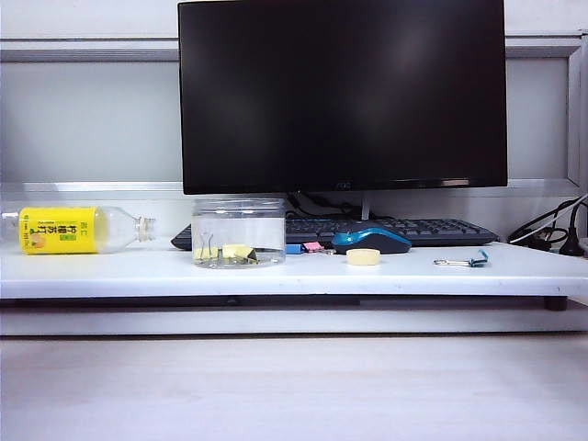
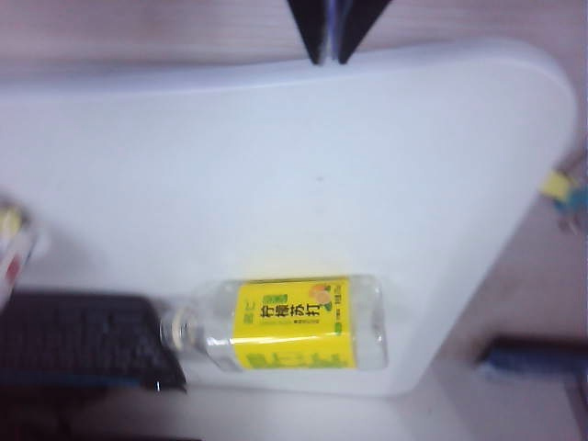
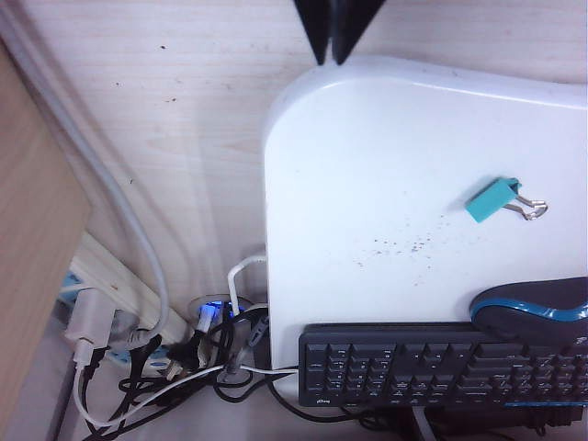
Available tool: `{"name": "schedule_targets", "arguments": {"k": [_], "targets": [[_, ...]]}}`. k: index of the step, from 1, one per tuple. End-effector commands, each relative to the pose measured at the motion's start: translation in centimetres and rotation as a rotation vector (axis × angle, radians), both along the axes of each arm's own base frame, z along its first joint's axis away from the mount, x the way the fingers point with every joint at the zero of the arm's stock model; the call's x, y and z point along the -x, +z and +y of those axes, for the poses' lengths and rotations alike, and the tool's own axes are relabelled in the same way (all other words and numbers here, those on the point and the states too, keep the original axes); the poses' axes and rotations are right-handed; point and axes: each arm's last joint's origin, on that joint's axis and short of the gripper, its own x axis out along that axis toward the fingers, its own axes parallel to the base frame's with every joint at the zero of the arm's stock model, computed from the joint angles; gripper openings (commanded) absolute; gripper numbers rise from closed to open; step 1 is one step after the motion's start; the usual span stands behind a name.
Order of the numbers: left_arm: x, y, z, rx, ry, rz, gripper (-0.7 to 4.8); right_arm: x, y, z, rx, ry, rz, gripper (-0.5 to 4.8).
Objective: Take the clips out of the round transparent plastic box and place them on the table.
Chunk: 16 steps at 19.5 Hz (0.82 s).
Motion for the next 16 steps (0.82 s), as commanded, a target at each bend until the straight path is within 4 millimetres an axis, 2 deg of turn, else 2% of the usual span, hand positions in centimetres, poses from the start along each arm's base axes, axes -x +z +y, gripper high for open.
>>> {"name": "schedule_targets", "arguments": {"k": [1,7,11,16], "targets": [[0.0,-0.3,0.0,0.204,0.032,0.028,0.25,0.0,0.0,0.0,-0.112,-0.017,0.003,-0.01],[0.1,-0.1,-0.6,0.296,-0.176,0.041,0.25,0.0,0.0,0.3,-0.175,0.059,0.013,-0.01],[0.3,0.1,-1.3,0.328,-0.413,0.059,0.26,0.1,0.1,0.7,-0.251,0.2,0.032,-0.01],[0.5,0.1,-1.6,0.35,-0.55,0.077,0.26,0.2,0.2,1.0,-0.306,0.318,0.046,-0.01]]}}
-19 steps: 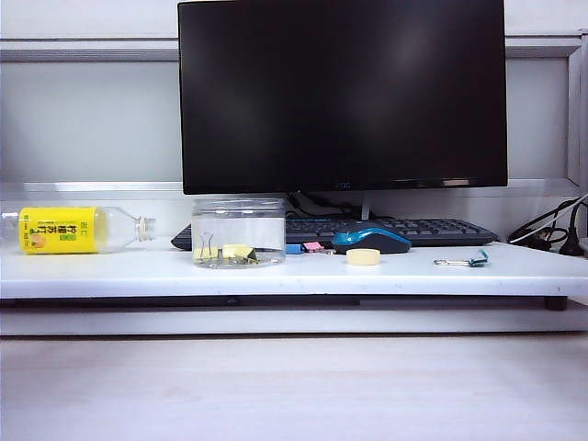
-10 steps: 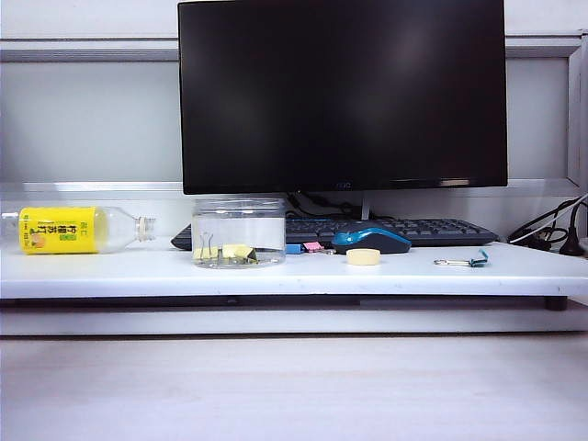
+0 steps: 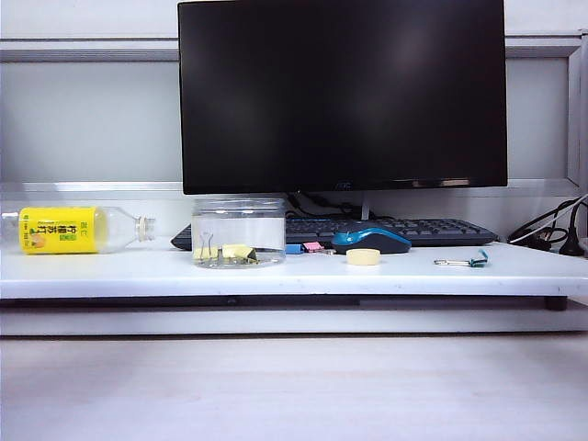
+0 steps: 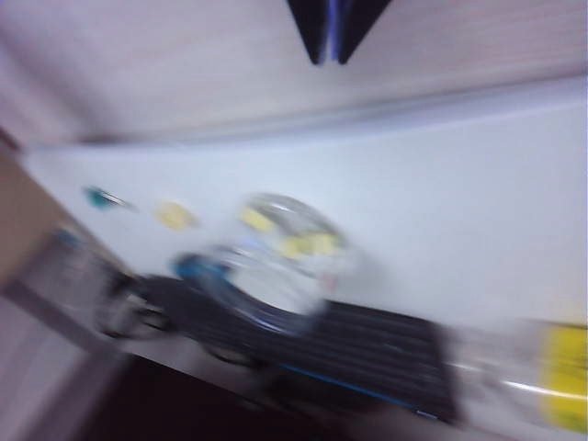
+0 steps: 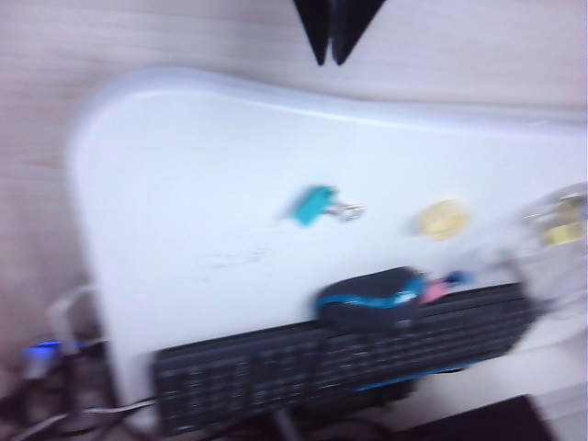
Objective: Take the clips out of the round transparent plastic box and place them on the table.
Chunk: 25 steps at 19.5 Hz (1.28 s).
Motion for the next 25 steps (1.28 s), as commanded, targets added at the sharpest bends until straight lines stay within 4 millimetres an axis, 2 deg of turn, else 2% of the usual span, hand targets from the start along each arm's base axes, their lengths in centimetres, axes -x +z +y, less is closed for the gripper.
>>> {"name": "schedule_targets", "arguments": {"k": [1,8,10,17,21,23,25], "targets": [[0.1,-0.2,-0.2,0.015,-0.076,0.021,0.26,0.1,0.1,0.2,-0.075,0.077,0.017,-0.01],[0.2,-0.2,-0.3,0.038,-0.116,0.034,0.31,0.4,0.2,0.8,-0.162,0.28,0.05,0.0],[0.2,-0.2,-0.3,0.072,-0.111,0.06,0.83,0.5,0.3,0.9,-0.198,0.322,0.067,0.23],[0.6,0.0,-0.7,0.151,-0.286,0.107,0.92,0.6,0.4,1.1,-0.253,0.394,0.101,0.33],[0.7,1.4,-0.8,0.241,-0.349,0.07,0.92,0.7,0.9,1.2,-0.289,0.433,0.071,0.59],[0.9,3.0,-0.8,0.251,-0.397,-0.054,0.93,0.6,1.9,1.2,-0.318,0.443,-0.014,0.68],[1.1,3.7,-0.8,0.246,-0.407,-0.065,0.95,0.7,2.3,1.1,-0.339,0.449,-0.047,0.86]]}}
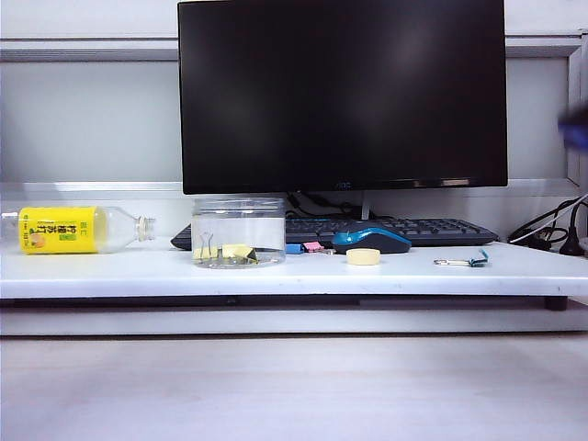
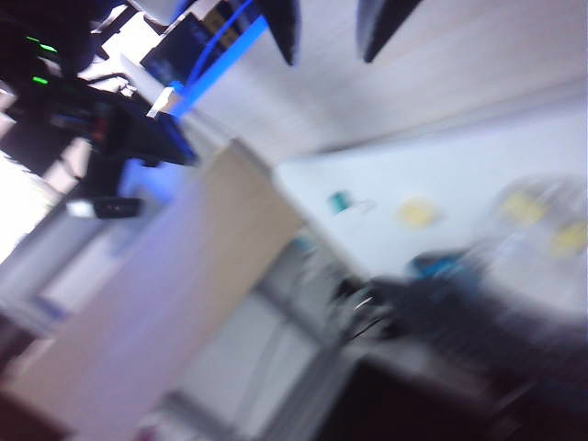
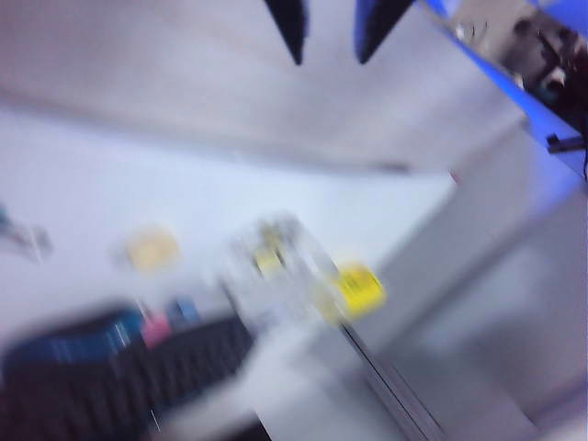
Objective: Take the clips out of the round transparent plastic box and place them on the table.
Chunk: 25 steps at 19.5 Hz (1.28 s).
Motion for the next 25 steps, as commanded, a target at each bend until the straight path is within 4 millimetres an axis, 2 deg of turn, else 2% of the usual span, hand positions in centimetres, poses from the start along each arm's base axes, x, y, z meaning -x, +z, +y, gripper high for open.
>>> {"name": "schedule_targets", "arguments": {"k": [1,2,4,9,13,14,16,17,20,23,25], "targets": [[0.3,1.1,0.0,0.001,-0.021,-0.033,1.02,0.1,0.9,0.0,-0.046,0.006,-0.056,0.98],[0.5,1.7,-0.1,0.0,-0.02,-0.048,1.44,0.1,0.9,0.0,-0.051,0.006,-0.053,1.18],[1.0,3.1,-0.1,-0.006,-0.02,-0.095,1.85,0.1,0.9,0.0,-0.051,0.002,-0.055,1.22],[2.4,7.2,-0.1,-0.066,0.025,-0.26,1.89,0.3,2.2,-0.2,-0.038,-0.058,-0.096,1.5],[2.6,10.0,0.0,-0.13,0.092,-0.264,1.89,0.9,4.0,-0.5,0.053,-0.146,-0.09,1.59],[1.7,11.2,0.1,-0.181,0.14,-0.199,1.88,1.3,5.0,-0.7,0.085,-0.214,-0.063,1.59],[0.4,11.7,0.3,-0.223,0.187,-0.112,1.88,1.4,5.6,-0.8,0.088,-0.237,-0.051,1.59],[-1.5,11.9,0.5,-0.256,0.225,-0.017,1.88,1.3,6.2,-0.8,0.097,-0.251,-0.019,1.59],[-3.9,11.6,0.5,-0.269,0.205,0.092,1.87,0.9,6.8,-0.8,0.118,-0.25,0.052,1.62],[-6.4,10.8,-0.6,-0.293,0.11,0.183,1.87,0.0,7.4,-0.6,0.151,-0.242,0.102,1.82],[-7.4,10.4,-2.4,-0.336,0.042,0.208,1.87,-0.8,7.6,-0.5,0.182,-0.23,0.127,1.82]]}}
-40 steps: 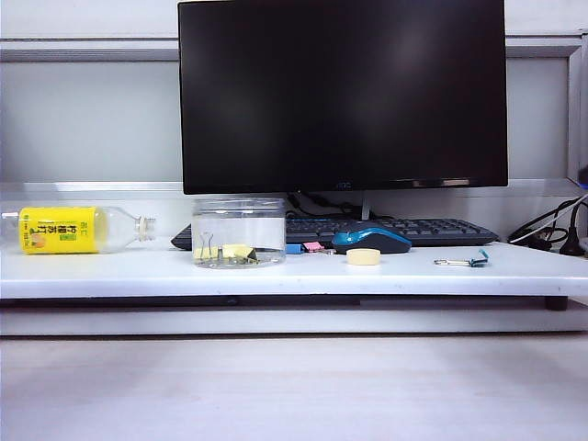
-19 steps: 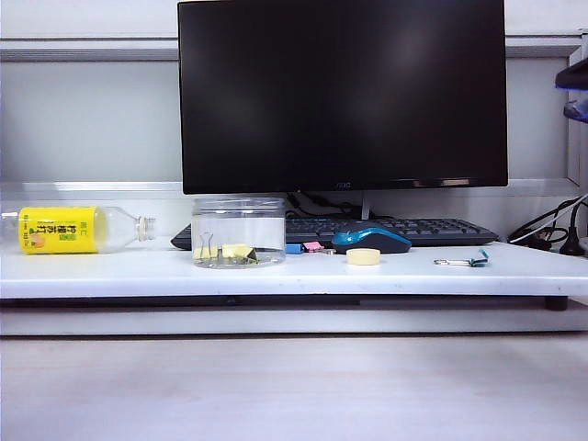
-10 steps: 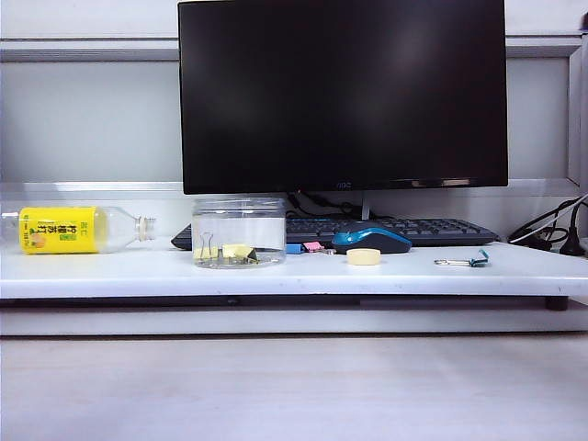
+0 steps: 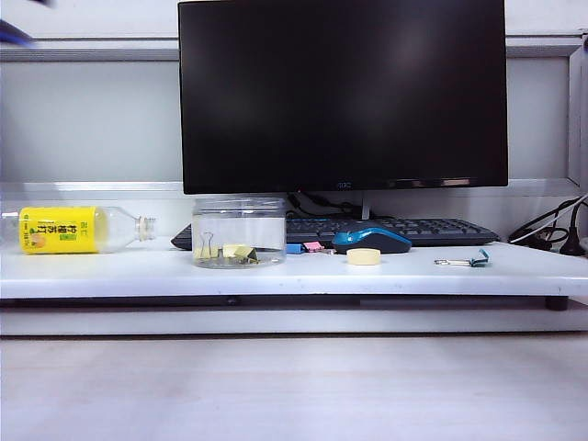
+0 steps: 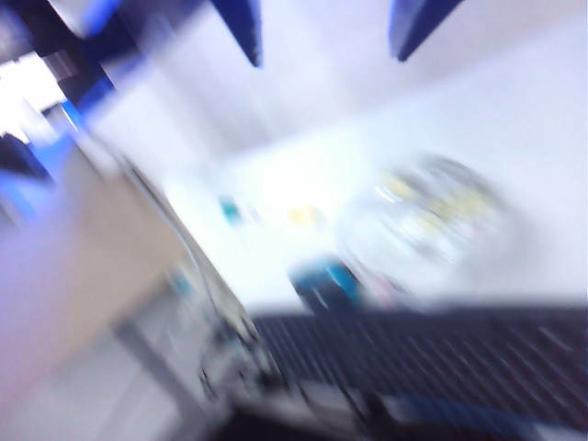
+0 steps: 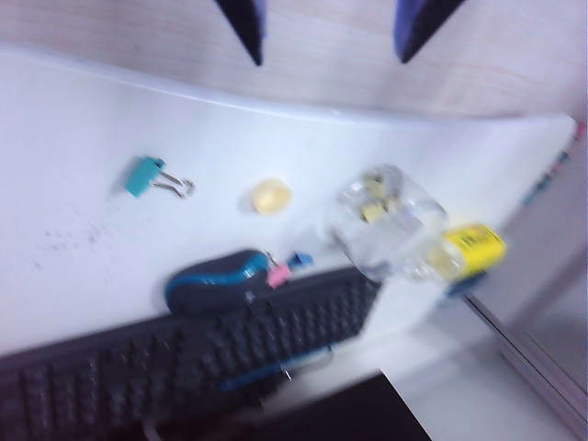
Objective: Take the clips out of the round transparent plastic box and place them on the table.
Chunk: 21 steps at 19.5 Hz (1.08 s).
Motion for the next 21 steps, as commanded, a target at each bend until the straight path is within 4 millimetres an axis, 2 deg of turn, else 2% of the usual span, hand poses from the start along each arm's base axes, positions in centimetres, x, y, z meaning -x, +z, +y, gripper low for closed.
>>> {"name": "schedule_targets", "arguments": {"k": [1,3,7,12,15,21], "targets": [[-1.0,0.0,-2.9,-0.087,-0.073,-0.009,1.87,-1.0,0.6,0.2,0.034,0.015,0.022,1.82],[-1.3,-0.4,-5.9,-0.226,-0.08,-0.044,1.87,-1.9,0.8,0.3,0.041,0.023,0.068,1.82],[-1.6,-0.8,-10.6,-0.44,-0.06,-0.105,1.87,-3.3,1.2,1.1,0.075,0.071,0.124,1.85],[-4.5,-0.9,-13.0,-0.523,-0.057,-0.075,1.87,-3.9,2.0,2.8,0.088,0.186,0.12,1.86],[-6.3,-0.4,-14.3,-0.583,-0.056,-0.123,1.84,-3.6,2.0,4.1,0.106,0.255,0.106,1.86],[-10.0,0.3,-15.9,-0.672,0.039,-0.084,1.84,-2.8,1.9,5.5,0.135,0.327,0.098,1.86]]}}
